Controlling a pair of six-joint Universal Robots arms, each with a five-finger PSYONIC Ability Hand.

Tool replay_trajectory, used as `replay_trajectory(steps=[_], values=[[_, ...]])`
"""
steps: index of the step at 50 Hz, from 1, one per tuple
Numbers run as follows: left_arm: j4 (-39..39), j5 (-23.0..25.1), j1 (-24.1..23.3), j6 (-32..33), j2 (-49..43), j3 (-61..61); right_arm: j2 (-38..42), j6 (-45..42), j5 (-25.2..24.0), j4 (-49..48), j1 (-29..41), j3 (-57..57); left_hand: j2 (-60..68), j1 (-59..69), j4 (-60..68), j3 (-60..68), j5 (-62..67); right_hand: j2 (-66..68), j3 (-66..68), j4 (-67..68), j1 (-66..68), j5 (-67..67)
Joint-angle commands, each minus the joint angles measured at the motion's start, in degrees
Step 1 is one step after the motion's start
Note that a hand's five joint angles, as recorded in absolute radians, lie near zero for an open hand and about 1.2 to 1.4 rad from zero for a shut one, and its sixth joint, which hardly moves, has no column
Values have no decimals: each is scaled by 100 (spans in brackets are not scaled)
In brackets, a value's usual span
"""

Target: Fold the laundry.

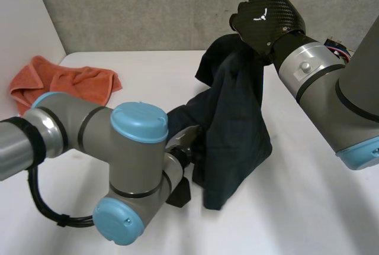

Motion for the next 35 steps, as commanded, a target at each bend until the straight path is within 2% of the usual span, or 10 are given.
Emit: replay_trajectory(steps=[1, 5, 9, 10, 14, 18, 25, 28, 35], values=[[6, 33, -63, -166, -42, 192, -122, -11, 152, -5, -30, 146, 5084, 4934, 5076, 5088, 5076, 1251, 1393, 1117, 1755, 1614], [-73, -143, -63, -35, 203, 95, -210, -29, 152, 56, -92, 217, 5086, 4936, 5078, 5089, 5078, 1251, 1393, 1117, 1755, 1614], [-178, -407, 234, 299, 1116, -221, -376, -46, 161, 328, -83, 182, 5086, 4936, 5078, 5089, 5078, 1251, 1393, 1117, 1755, 1614], [-222, -416, 514, 569, 1501, -352, -421, -46, 161, 390, -83, 164, 5086, 4936, 5078, 5089, 5078, 1251, 1393, 1117, 1755, 1614], [-266, -407, 1025, 1351, 2415, -494, -781, -11, 170, 619, -92, -20, 5086, 4936, 5078, 5089, 5078, 1251, 1393, 1117, 1755, 1614], [-476, -390, 1123, 1836, 3277, -407, -1343, -11, 222, 856, -74, -231, 5086, 4936, 5078, 5089, 5078, 1251, 1393, 1117, 1755, 1614], [-1171, 75, 1307, 1873, 4053, 103, -1977, -2, 521, 1243, -74, -846, 5086, 4936, 5078, 5089, 5078, 1251, 1393, 1117, 1755, 1614], [-1251, 199, 1422, 1873, 4185, 270, -2003, -2, 661, 1348, -66, -1074, 5086, 4936, 5078, 5089, 5078, 1251, 1393, 1117, 1755, 1614], [-1233, 261, 2054, 1873, 4063, 639, -1740, 7, 758, 1524, -74, -1163, 5086, 4936, 5078, 5089, 5078, 1251, 1393, 1117, 1755, 1614]])
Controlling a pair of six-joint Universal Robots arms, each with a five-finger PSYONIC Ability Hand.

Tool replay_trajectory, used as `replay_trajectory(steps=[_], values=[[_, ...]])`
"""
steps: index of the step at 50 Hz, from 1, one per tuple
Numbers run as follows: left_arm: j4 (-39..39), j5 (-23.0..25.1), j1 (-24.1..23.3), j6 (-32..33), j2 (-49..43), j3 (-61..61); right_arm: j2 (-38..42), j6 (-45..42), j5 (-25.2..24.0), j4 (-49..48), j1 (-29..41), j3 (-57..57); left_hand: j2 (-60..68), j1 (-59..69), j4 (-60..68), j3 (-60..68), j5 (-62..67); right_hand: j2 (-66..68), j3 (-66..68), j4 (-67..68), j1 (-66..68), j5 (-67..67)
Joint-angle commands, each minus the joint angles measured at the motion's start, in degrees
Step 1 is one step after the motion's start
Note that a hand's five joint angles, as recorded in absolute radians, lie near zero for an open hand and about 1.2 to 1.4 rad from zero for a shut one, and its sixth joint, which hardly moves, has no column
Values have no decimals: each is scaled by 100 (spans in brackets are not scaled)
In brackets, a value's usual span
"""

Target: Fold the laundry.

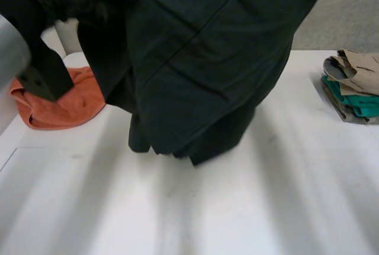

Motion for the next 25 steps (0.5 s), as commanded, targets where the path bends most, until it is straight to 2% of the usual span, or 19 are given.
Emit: replay_trajectory(steps=[1, 5, 11, 15, 18, 19, 20, 21, 23, 25], values=[[-2, 86, 648, -27, -418, 393, 601, 25, 108, 201, -18, -88, 1142, 1380, 1149, 1163, 1390, 1251, 1393, 1100, 1755, 1583], [33, 86, 790, 17, -1366, 647, 1437, 148, 126, 255, 34, -114, 1142, 1380, 1149, 1163, 1390, 1251, 1393, 1100, 1755, 1583], [200, 77, 676, 113, -3020, 1210, 2668, 605, 108, 141, 61, -448, 1142, 1380, 1149, 1163, 1390, 1251, 1393, 1100, 1755, 1583], [551, 33, 579, 368, -4119, 1755, 3521, 1219, 91, -587, 61, -712, 1142, 1380, 1149, 1163, 1390, 1251, 1393, 1100, 1755, 1583], [920, -116, 658, 631, -4796, 2282, 4014, 1572, 21, -1615, 61, -695, 1142, 1380, 1149, 1163, 1390, 1251, 1393, 1100, 1755, 1583], [1017, -177, 658, 693, -4911, 2396, 4137, 1624, -6, -1879, 61, -677, 561, 799, 568, 582, 810, 1251, 1393, 1100, 1755, 1583], [1148, -265, 658, 763, -5042, 2519, 4416, 1660, -32, -2395, 61, -686, -1310, -1071, -1303, -1288, -1061, -3206, -3064, -3357, -2702, -2874], [1271, -370, 658, 825, -5122, 2599, 4523, 1660, -41, -2565, 70, -694, -3776, -3538, -3769, -3755, -3528, -5316, -5174, -5466, -4811, -4983], [1386, -459, 693, 878, -5132, 2617, 4778, 1590, -120, -2873, 70, -712, -5858, -5620, -5851, -5837, -5610, -5749, -5607, -5900, -5245, -5417], [1509, -486, 737, 905, -5027, 2530, 4850, 1546, -103, -2874, 61, -747, -5719, -5481, -5712, -5698, -5471, -5749, -5607, -5900, -5245, -5417]])
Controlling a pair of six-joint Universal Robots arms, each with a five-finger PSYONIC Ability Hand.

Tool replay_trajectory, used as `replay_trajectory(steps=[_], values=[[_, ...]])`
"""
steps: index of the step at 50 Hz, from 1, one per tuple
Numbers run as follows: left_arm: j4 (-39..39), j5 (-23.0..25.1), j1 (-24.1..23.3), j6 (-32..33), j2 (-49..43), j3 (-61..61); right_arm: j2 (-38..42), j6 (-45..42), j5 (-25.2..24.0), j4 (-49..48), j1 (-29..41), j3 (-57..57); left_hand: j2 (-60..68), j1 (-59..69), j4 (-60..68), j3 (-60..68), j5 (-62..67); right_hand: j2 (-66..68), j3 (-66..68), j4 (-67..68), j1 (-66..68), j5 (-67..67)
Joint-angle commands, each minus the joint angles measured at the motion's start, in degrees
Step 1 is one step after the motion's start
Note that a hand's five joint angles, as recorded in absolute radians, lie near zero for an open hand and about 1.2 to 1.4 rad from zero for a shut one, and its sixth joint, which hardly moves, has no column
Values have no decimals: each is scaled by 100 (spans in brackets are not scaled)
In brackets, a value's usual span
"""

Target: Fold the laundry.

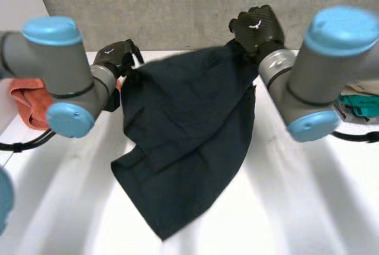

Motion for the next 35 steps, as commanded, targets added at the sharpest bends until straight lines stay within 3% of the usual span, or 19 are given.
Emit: replay_trajectory(steps=[1, 11, 17, 24, 35], values=[[552, -313, 100, 274, -151, 182, 699, -3, -89, -1127, -4, -51, -3566, -3366, -3681, -3580, -3648, -3292, -3218, -3530, -2911, -3162], [631, -261, 22, 615, 1843, -1934, -223, -38, -123, -205, -65, 431, -3432, -3232, -3547, -3446, -3513, -3292, -3218, -3530, -2911, -3162], [649, -208, -557, 1187, 2249, -3052, -742, -126, -439, 779, -144, 923, -3297, -3097, -3412, -3312, -3379, -3292, -3218, -3530, -2911, -3162], [903, -217, -1244, 1890, 2021, -3572, -935, -337, -677, 1448, -206, 1574, -2138, -1938, -2253, -2152, -2219, -3292, -3218, -3530, -2911, -3162], [1554, -225, -1280, 2541, 685, -2843, -944, -354, -677, 1431, -206, 2487, -1867, -1667, -1982, -1881, -1949, -2949, -2874, -3187, -2568, -2819]])
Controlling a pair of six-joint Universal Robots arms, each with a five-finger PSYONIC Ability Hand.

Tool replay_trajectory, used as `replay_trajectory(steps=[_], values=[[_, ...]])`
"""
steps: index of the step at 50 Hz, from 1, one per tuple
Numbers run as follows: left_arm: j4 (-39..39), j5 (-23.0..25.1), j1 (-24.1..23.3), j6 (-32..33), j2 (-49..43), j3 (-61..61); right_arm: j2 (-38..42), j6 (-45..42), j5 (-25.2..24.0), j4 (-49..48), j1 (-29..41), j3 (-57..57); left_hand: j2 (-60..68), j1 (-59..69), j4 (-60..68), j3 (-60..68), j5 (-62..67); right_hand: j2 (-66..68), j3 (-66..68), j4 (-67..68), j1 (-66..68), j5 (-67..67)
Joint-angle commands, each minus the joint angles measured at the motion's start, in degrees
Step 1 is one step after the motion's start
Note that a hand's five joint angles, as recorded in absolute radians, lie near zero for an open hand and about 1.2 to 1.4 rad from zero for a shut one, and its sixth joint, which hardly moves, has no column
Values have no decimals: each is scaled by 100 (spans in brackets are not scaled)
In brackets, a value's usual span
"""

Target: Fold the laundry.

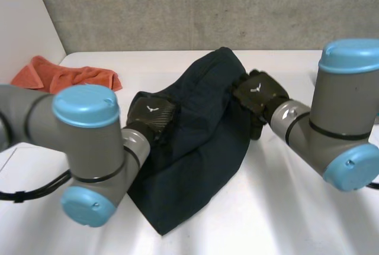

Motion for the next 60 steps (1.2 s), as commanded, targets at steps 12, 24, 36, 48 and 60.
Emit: replay_trajectory(steps=[12, 24, 36, 48, 60], values=[[1276, 48, 440, 1402, -1657, 1436, -158, 6, -38, -519, -26, 1247, 100, 129, 105, 108, 70, 298, 323, 332, 194, 284], [1682, 57, 1010, 2133, -2535, 2506, -290, 6, -117, -651, -202, 1555, 5651, 5680, 5656, 5658, 5620, 315, 340, 348, 211, 301], [1700, -278, 1644, 2371, -2765, 3581, -378, -12, -144, -660, -483, 1397, 3828, 3857, 3833, 3835, 3798, 315, 340, 348, 211, 301], [1673, 30, 1328, 2379, -1421, 1965, -18, -363, -451, -809, -720, 949, -1177, -1148, -1172, -1169, -1207, 970, 995, 1003, 866, 956], [725, 30, 748, 1818, 934, -724, 956, -785, -1602, -739, -931, -184, 18, 47, 23, 25, -13, 2148, 2174, 2182, 2044, 2135]])
